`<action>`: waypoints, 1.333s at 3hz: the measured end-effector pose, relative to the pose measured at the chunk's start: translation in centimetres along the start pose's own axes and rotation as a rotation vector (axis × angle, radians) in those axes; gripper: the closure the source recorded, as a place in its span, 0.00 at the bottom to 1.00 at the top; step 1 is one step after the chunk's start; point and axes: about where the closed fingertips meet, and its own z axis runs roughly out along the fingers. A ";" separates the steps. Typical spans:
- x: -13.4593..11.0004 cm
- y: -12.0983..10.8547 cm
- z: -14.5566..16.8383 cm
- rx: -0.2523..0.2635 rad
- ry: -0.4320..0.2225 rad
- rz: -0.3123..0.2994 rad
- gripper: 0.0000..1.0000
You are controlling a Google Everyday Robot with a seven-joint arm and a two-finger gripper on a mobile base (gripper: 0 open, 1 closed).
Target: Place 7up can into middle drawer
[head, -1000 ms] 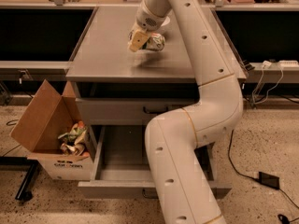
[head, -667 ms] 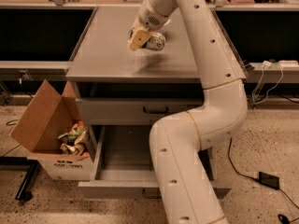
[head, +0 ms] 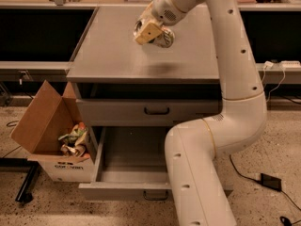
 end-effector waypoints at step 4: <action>-2.9 5.5 -0.1 -0.107 -0.171 0.026 1.00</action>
Offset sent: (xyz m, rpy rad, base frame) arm -0.1173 -0.0214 -0.0318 0.0889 0.2649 0.1252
